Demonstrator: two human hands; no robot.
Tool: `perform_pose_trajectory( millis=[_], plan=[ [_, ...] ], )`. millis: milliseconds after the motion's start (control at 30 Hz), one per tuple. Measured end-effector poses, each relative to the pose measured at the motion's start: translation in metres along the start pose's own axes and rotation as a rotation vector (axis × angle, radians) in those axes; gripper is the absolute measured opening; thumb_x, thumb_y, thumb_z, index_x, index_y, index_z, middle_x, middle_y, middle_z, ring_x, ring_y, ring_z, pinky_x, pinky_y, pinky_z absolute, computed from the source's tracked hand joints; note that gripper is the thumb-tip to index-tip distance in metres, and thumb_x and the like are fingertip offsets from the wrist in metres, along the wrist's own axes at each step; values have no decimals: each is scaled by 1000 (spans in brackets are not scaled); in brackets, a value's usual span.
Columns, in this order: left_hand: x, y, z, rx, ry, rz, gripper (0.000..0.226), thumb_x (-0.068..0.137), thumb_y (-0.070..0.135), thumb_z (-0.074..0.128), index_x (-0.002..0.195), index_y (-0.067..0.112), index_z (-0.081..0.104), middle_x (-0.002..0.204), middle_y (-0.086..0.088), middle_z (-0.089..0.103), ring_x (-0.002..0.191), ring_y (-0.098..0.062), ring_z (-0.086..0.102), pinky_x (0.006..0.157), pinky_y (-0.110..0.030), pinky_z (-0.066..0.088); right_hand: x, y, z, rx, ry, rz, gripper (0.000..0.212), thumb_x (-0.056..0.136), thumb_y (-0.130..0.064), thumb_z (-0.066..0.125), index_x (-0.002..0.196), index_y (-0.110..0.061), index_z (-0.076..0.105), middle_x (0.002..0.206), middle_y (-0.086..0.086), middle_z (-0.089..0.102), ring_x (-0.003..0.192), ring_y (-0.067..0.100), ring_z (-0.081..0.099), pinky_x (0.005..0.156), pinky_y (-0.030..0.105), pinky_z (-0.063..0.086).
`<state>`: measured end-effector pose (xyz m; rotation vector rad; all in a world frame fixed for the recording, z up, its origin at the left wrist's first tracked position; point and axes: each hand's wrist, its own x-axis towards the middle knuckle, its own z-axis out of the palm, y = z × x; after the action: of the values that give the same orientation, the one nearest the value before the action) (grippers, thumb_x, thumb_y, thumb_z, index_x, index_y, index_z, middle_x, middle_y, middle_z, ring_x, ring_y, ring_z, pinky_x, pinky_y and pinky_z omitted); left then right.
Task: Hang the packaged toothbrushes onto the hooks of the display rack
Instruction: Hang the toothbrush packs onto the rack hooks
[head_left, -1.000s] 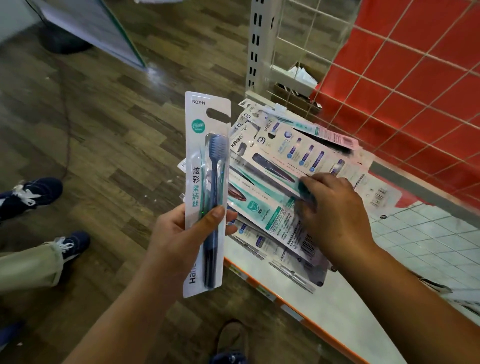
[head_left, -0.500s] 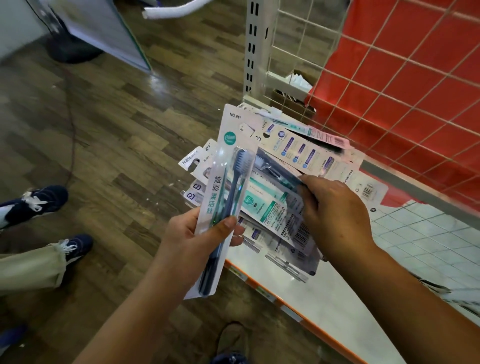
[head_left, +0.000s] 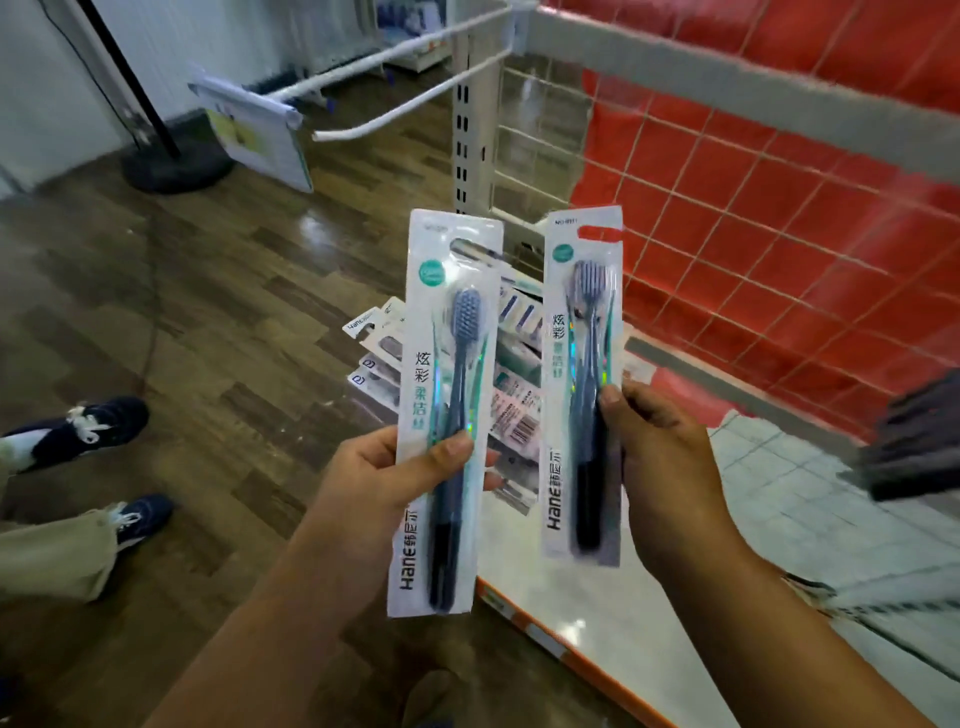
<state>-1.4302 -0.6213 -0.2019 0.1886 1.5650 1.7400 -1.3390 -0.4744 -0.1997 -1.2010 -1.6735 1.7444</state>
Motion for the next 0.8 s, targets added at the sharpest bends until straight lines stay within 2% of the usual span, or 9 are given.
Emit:
perform_pose_trajectory(
  millis=[167,233,333,433,600,667,733,800],
  plan=[
    [-38,14,38,-110,-6,47,17,55,22,68,69,18,77,81,-11,73,68,-23,69,67,-37,59,-39,-24,-39,103,-70,-28,21,94,-21,50,80,-19,66,77,-5,66,71,10,59,61,23,43],
    [-53,26,55,-167,-12,75,15,61,17,65,69,14,77,80,-10,73,64,-22,69,65,-35,59,-55,-37,-51,150,-109,-46,20,94,-19,51,81,-18,67,75,-7,68,70,7,61,61,21,45],
    [-73,49,72,-185,-27,136,17,60,17,65,71,13,77,83,-9,74,69,-21,70,67,-35,59,-77,-60,-62,203,-151,-82,21,94,-16,51,81,-17,66,67,-10,68,58,-1,61,50,12,45],
    [-92,77,81,-222,-42,201,17,60,15,64,72,11,76,84,-9,74,72,-21,71,66,-33,59,-95,-87,-65,253,-203,-130,20,94,-15,50,83,-16,66,67,-10,69,59,0,63,51,14,48],
    [-121,122,81,-253,-63,289,17,62,13,61,75,7,70,73,-6,73,62,-17,70,55,-27,57,-117,-129,-65,237,-248,-207,21,95,-17,48,83,-15,66,69,-10,68,62,1,63,54,16,50],
    [-126,139,78,-236,-95,327,22,55,23,75,72,10,74,75,-5,74,64,-17,70,55,-25,56,-122,-147,-64,220,-244,-237,23,96,-17,48,81,-18,65,70,-9,68,65,4,63,57,19,51],
    [-129,160,76,-233,-154,363,46,33,35,90,71,13,77,78,-6,74,66,-17,71,57,-25,56,-125,-171,-65,227,-241,-275,23,95,-16,48,81,-17,65,70,-7,67,64,5,61,58,19,52],
    [-129,180,79,-267,-182,377,60,18,37,93,71,13,77,77,-6,74,65,-17,71,57,-25,56,-127,-193,-64,267,-238,-306,20,95,-12,49,83,-13,65,69,-4,66,59,4,60,53,15,49]
  ],
)
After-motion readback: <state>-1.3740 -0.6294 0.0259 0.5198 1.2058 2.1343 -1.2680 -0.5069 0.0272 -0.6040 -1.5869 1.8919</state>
